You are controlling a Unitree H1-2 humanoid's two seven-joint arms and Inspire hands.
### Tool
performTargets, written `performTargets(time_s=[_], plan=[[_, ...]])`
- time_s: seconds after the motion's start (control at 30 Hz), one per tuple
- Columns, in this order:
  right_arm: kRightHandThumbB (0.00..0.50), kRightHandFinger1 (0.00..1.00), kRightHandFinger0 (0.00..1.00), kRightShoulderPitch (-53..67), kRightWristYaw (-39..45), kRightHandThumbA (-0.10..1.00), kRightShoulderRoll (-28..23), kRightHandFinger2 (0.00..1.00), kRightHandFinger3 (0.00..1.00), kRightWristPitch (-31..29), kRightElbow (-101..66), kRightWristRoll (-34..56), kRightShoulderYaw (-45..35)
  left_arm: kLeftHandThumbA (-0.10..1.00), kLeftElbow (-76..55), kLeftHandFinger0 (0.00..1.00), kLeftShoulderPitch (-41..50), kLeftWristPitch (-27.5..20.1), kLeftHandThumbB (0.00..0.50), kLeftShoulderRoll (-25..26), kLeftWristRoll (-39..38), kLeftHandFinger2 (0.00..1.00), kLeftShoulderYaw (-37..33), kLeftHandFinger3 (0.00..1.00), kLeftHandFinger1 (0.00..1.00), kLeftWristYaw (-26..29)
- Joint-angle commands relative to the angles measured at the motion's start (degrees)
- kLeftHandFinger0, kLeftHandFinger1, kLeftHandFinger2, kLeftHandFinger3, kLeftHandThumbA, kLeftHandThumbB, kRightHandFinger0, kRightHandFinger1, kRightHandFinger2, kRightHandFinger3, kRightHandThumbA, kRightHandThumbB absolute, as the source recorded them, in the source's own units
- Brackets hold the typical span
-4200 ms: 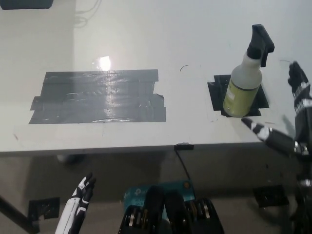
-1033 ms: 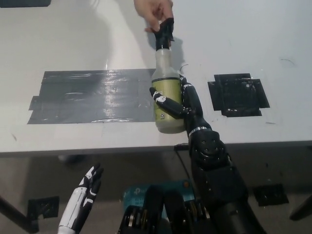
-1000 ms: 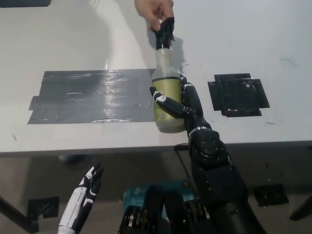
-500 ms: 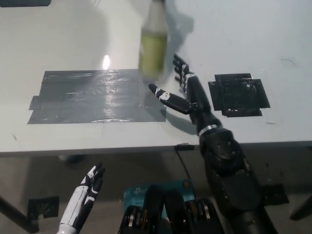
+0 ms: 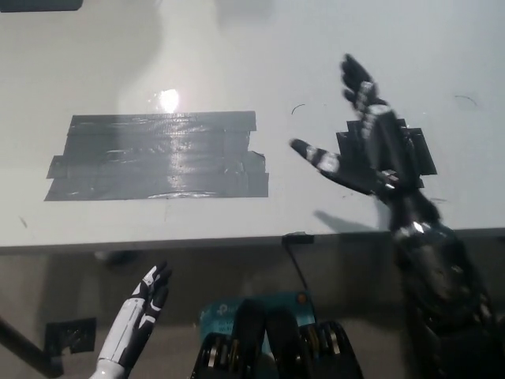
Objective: A spray bottle is kept on the black marked spot on the table infront of the robot and the robot extends its right arm to pick it up and hands it to a person
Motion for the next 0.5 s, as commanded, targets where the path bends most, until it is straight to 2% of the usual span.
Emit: performTargets(time_s=[0.0,0.17,0.23,0.33,0.37,0.4,0.47], plan=[[0.500,1.00,1.00,11.24,5.05,0.92,-6.27,1.00,1.00,0.75,-24.53,0.23,0.10,1.00,-2.38,1.00,-0.93,0.46,0.212,1.03,-0.20,1.00,0.64,1.00,1.00,-0.35],[0.492,1.00,1.00,20.53,4.85,0.92,-8.23,1.00,1.00,-4.11,-20.90,0.42,0.46,1.00,-1.99,1.00,0.37,-0.30,0.200,0.83,-0.36,1.00,0.34,1.00,1.00,-0.38],[0.483,1.00,1.00,22.68,4.70,0.93,-8.63,1.00,1.00,-5.85,-18.15,0.31,0.46,1.00,-1.75,1.00,0.79,-0.59,0.211,0.60,-0.39,1.00,0.27,1.00,1.00,-0.24],[0.458,1.00,1.00,26.73,4.37,0.94,-8.80,1.00,1.00,-9.28,-10.66,0.87,0.37,1.00,-1.27,1.00,1.66,-1.73,0.273,0.11,-0.93,1.00,0.31,1.00,1.00,0.04],[0.456,1.00,1.00,27.16,4.24,0.94,-8.60,1.00,1.00,-10.29,-8.62,1.05,0.37,1.00,-1.16,1.00,1.89,-1.98,0.280,0.02,-0.96,1.00,0.30,1.00,1.00,0.12],[0.457,1.00,1.00,27.41,3.68,0.96,-8.01,1.00,1.00,-11.66,-4.46,0.73,0.35,1.00,-0.99,1.00,2.25,-2.32,0.312,-0.19,-1.40,1.00,0.42,1.00,1.00,0.19],[0.455,1.00,1.00,27.73,3.36,0.96,-7.36,1.00,1.00,-12.89,-0.51,0.52,0.31,1.00,-0.95,1.00,2.90,-2.61,0.324,-0.36,-1.55,1.00,0.47,1.00,1.00,0.33]])
